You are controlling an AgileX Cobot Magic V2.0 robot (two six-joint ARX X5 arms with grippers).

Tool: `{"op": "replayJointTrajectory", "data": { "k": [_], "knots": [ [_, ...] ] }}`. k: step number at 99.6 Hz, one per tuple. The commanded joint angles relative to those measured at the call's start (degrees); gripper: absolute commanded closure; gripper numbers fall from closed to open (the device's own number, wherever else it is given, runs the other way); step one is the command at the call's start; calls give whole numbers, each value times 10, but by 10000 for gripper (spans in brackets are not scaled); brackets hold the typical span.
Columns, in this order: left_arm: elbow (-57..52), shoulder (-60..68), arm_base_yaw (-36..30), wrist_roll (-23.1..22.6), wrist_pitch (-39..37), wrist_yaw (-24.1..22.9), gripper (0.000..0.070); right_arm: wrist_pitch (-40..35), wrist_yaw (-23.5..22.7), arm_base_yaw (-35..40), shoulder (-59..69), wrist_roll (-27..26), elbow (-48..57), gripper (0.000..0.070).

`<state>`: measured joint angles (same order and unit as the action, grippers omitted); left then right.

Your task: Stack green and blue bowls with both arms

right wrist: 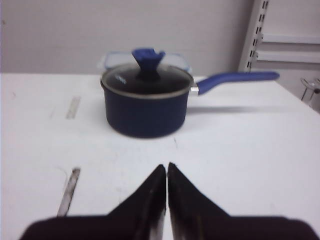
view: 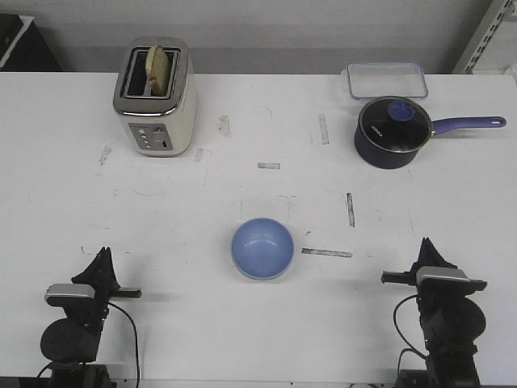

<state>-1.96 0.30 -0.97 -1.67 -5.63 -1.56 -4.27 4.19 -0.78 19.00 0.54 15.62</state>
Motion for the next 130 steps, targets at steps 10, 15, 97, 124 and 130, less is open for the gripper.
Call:
{"op": "replayJointTrajectory", "data": {
  "k": [10,15,97,124,130],
  "knots": [
    [12,-1,0,-3,-9,-1,699,35,-19,0,-64,-12,-75,700],
    [12,-1,0,-3,-9,-1,699,35,-18,0,-90,-12,-97,700],
    [12,-1,0,-3,-5,-1,699,22,-16,0,-189,-22,-149,700],
    [12,-1,0,-3,-5,-1,699,22,-16,0,-189,-22,-149,700],
    [12,-1,0,-3,-5,-1,699,22,-16,0,-189,-22,-149,700]
  ]
}}
